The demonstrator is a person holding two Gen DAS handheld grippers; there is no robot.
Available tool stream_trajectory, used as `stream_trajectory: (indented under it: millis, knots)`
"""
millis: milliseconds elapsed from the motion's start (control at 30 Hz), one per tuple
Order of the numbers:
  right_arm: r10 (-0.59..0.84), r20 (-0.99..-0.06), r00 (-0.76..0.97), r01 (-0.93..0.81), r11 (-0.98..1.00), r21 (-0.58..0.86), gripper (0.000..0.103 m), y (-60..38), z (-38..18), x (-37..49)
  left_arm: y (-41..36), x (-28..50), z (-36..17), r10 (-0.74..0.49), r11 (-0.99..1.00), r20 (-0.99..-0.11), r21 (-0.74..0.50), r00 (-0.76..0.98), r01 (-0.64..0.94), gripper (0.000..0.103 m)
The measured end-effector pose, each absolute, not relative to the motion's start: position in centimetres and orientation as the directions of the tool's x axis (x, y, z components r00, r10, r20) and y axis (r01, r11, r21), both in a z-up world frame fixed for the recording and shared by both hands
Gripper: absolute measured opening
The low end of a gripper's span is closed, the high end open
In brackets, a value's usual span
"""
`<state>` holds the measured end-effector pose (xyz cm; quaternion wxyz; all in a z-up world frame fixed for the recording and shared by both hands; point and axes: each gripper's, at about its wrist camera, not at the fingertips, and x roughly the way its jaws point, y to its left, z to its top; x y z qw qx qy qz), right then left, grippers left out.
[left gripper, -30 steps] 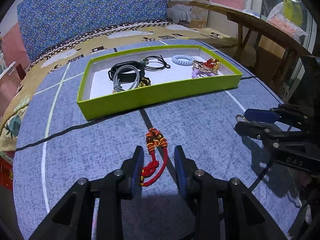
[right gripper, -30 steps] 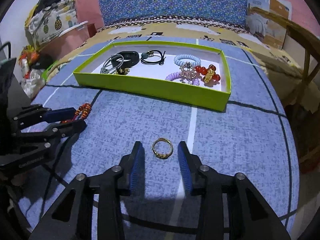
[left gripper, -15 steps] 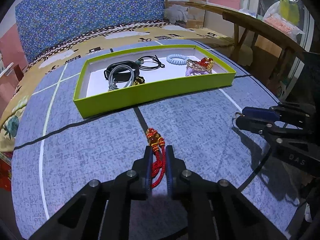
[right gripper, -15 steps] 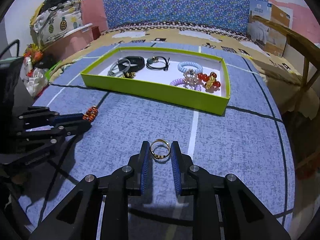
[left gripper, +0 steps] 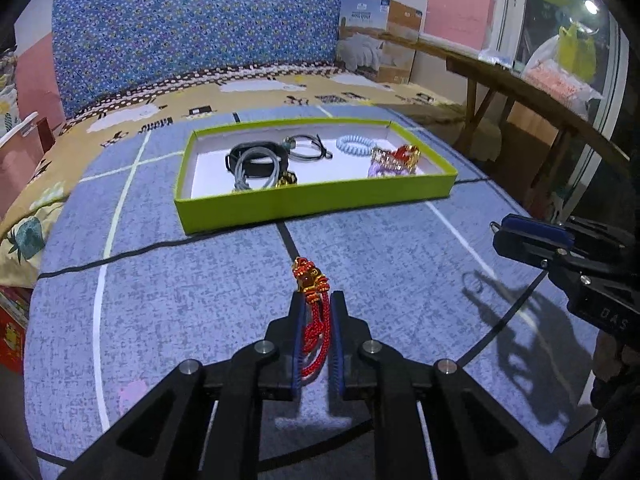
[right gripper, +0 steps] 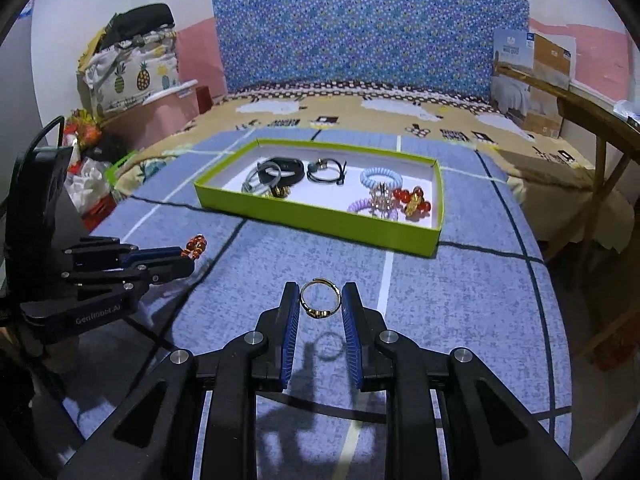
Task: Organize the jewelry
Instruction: 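Carry both items into the green box and open both tools to release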
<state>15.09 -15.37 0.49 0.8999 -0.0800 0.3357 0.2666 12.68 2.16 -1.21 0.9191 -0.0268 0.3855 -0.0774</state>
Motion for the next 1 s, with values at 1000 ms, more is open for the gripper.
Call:
stream_trajectory:
  millis: [1000]
  knots:
    - [0.454,-0.625,0.636,-0.563,0.826,0.027,0.022,-13.1,2.5,20.2,6.1,17.7,2.1,-0.123,0.992,-0.632,-0.104,0.765,0.074,0.012]
